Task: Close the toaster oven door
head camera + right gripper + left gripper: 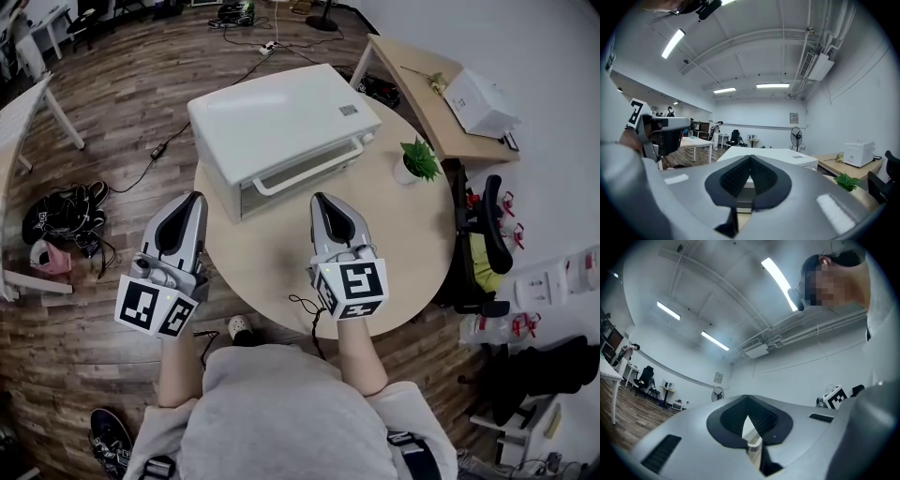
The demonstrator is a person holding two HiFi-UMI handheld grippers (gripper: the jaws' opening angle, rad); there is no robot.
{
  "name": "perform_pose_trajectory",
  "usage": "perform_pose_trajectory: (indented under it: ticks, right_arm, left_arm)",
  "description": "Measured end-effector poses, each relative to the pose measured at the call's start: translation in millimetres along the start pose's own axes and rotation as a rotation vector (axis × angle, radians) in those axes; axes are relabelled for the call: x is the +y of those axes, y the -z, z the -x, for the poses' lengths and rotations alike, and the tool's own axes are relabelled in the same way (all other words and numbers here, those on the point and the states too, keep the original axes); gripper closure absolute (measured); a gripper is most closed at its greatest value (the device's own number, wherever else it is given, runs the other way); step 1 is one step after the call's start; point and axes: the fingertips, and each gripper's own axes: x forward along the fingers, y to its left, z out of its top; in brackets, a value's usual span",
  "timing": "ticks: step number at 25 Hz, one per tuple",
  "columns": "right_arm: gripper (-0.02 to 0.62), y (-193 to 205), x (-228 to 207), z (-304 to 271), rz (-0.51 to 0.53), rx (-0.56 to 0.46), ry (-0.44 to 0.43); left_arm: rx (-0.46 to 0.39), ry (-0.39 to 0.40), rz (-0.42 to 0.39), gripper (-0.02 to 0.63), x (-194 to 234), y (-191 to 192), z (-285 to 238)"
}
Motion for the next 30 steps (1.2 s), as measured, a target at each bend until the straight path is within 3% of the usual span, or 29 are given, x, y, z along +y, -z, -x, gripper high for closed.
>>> perform_pose_trajectory:
  ticks: [30]
  right_arm:
    - [0.584,-65.6,-46.6,98.3,0.019,-0.172,0.085]
  left_arm:
    - [-0.018,-0.005,-0.064,0.598,-56.8,-17.5,8.4]
